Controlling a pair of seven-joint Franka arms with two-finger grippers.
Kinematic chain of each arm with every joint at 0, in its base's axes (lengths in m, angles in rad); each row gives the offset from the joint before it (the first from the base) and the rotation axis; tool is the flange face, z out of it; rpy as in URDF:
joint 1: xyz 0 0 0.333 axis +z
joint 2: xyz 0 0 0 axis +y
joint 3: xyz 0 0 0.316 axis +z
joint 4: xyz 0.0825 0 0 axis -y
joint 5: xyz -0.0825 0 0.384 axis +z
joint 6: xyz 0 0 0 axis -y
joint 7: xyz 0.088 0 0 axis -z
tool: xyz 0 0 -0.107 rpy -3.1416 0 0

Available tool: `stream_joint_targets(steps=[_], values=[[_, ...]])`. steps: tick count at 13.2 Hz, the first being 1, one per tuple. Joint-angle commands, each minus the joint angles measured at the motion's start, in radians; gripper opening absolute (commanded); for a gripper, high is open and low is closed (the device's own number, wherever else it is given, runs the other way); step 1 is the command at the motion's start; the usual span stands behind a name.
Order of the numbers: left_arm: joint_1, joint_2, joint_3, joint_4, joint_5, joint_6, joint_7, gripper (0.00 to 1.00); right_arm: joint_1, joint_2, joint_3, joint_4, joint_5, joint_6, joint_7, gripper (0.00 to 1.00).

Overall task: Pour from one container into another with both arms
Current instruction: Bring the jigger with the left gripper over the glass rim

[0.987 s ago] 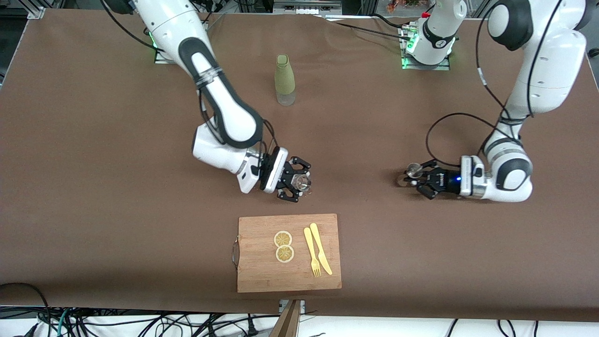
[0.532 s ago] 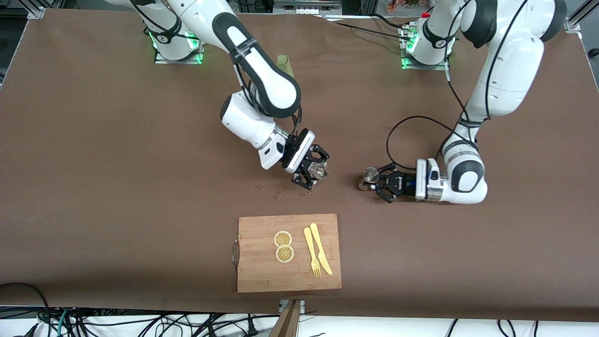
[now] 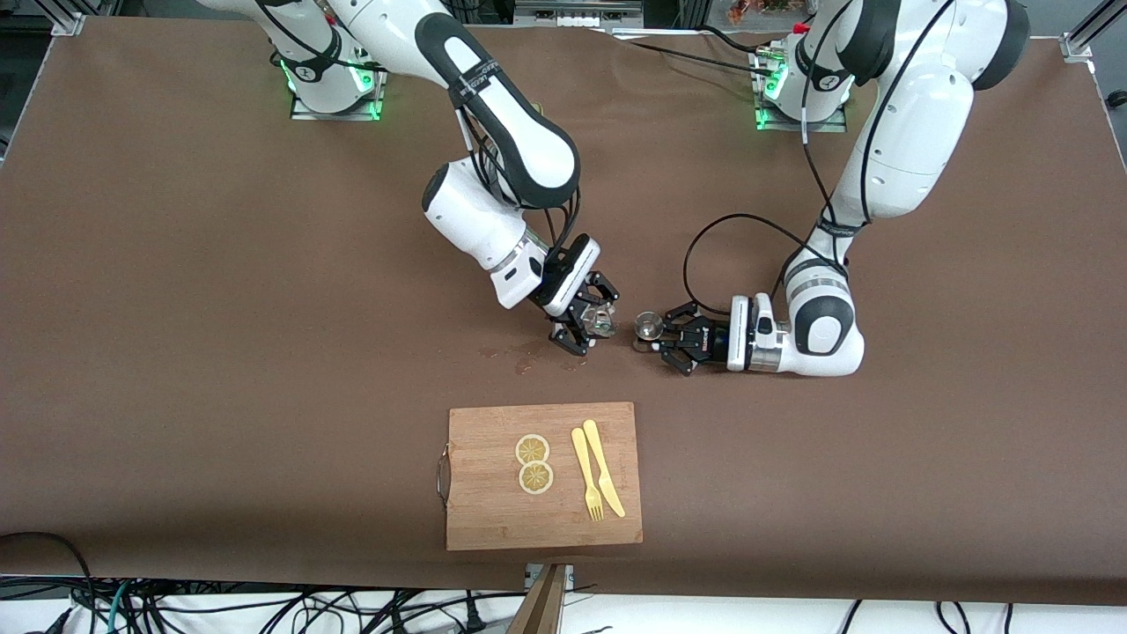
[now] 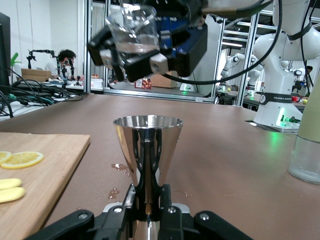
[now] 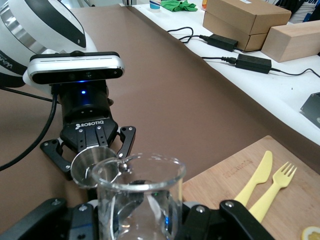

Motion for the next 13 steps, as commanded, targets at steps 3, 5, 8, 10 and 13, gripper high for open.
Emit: stream_joint_targets(steps=[3, 5, 8, 10, 13], values=[[-0.046, 0.016, -0.017, 0.02, -0.069, 0.084, 0.0, 0.0, -0.003, -0.013, 0.001, 0.0, -0.113, -0.001, 0.036, 0.01], [-0.057, 0.016, -0.029, 0.023, -0.08, 0.095, -0.01, 0.0, -0.003, -0.01, 0.001, 0.0, -0.159, -0.001, 0.036, 0.01], [-0.059, 0.024, -0.037, 0.041, -0.083, 0.113, -0.013, 0.0, -0.003, -0.002, 0.001, 0.0, -0.248, 0.001, 0.038, 0.01], [-0.06, 0.024, -0.038, 0.044, -0.082, 0.124, -0.013, 0.0, -0.003, -0.001, 0.001, -0.003, -0.287, 0.002, 0.036, 0.01], [-0.06, 0.024, -0.038, 0.044, -0.08, 0.124, -0.013, 0.0, -0.003, 0.002, 0.0, -0.014, -0.33, 0.001, 0.033, 0.01]])
